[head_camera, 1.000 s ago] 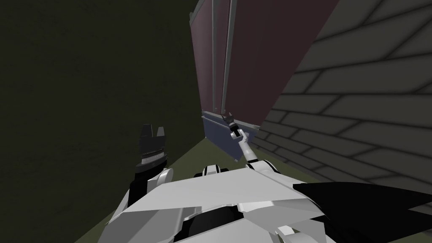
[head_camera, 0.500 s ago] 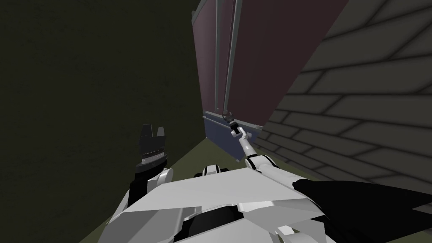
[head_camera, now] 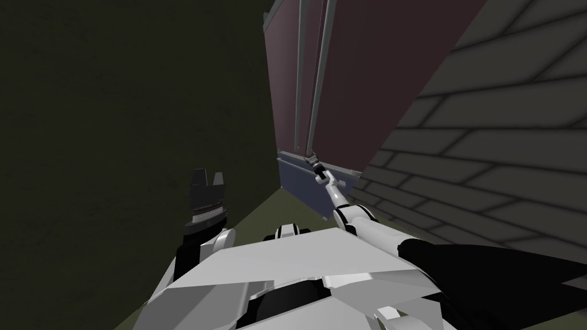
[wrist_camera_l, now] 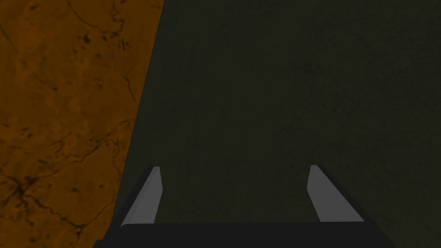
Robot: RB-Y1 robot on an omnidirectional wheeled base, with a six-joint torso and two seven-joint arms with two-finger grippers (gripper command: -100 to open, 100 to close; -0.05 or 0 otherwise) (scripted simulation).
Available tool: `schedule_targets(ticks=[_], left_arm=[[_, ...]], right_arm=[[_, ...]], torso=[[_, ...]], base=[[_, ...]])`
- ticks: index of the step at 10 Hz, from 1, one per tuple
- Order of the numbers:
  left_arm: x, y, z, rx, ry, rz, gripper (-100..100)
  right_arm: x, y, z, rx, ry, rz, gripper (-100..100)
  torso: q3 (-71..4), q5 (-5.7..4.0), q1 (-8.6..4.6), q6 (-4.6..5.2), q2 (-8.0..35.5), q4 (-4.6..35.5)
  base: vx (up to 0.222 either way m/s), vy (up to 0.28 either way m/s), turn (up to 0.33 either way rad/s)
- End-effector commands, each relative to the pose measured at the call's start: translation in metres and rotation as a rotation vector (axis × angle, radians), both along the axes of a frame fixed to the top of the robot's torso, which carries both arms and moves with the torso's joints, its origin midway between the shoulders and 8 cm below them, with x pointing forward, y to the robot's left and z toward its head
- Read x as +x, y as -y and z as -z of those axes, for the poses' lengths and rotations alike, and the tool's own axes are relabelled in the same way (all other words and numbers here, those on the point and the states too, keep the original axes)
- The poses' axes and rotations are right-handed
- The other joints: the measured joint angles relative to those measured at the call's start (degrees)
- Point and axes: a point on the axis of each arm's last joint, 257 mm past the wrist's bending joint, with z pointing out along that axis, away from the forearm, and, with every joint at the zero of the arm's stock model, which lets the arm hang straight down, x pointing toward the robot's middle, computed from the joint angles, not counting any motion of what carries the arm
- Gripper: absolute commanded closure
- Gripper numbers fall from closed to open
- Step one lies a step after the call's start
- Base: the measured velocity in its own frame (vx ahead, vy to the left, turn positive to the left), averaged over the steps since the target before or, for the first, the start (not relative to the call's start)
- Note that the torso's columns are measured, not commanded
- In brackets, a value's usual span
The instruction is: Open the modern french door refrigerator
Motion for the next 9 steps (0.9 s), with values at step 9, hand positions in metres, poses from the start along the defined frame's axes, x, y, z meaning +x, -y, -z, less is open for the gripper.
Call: schedule_targets(ticks=[9], left_arm=[[0.000, 0.000, 0.000, 0.000, 0.000, 0.000, 0]], right_arm=[[0.039, 0.064, 0.003, -0.267, -0.060, 0.198, -100]], torso=[[-0.1, 0.02, -0.04, -0.20, -0.2, 0.0]], base=[[0.027, 0.053, -0.002]])
